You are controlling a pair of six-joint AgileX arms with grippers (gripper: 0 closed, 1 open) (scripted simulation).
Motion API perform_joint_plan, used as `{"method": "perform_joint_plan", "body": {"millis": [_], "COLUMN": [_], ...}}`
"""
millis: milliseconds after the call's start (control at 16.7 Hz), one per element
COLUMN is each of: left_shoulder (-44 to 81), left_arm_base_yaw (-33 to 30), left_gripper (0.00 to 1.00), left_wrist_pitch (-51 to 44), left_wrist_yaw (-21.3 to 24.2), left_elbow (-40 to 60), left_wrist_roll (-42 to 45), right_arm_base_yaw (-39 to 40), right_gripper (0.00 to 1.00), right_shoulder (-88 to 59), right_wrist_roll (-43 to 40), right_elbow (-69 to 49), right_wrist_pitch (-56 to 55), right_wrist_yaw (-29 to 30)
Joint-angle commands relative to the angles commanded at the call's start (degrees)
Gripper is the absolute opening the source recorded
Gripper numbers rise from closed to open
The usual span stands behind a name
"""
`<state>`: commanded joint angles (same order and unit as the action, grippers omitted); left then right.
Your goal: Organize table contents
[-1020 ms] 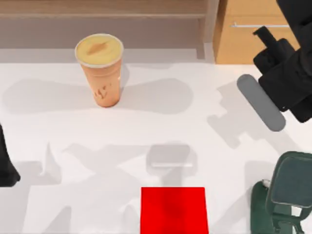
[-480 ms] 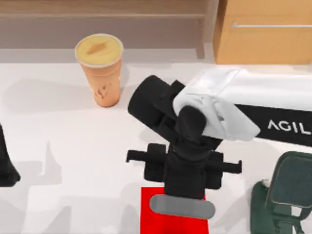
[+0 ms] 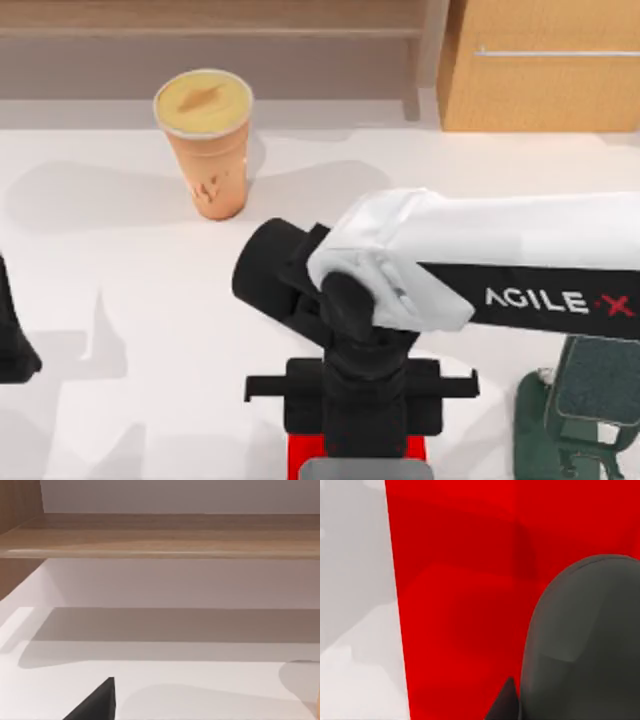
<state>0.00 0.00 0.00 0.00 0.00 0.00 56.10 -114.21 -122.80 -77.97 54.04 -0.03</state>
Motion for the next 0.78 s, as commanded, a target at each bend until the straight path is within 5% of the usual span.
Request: {"method": "perform_joint_plan", "body": {"millis": [540, 780], "left_shoulder": [0.0, 0.0], "left_arm_base_yaw": [0.0, 0.0], "left_gripper": [1.00, 1.00], "left_wrist_pitch": [0.0, 0.0], "left_wrist_yaw": [0.0, 0.0], "left_elbow": [0.0, 0.0], "left_wrist_roll": [0.0, 0.0], "right_arm_base_yaw": [0.0, 0.0], "right_gripper": [0.00, 0.30], "right_shoulder": [-0.9, -0.9], "right_wrist_roll": [0.0, 0.0], "right_elbow": [1.2, 1.2], "right_wrist_pitch": [-2.1, -2.1], "right_wrist_yaw": [0.0, 0.0]}}
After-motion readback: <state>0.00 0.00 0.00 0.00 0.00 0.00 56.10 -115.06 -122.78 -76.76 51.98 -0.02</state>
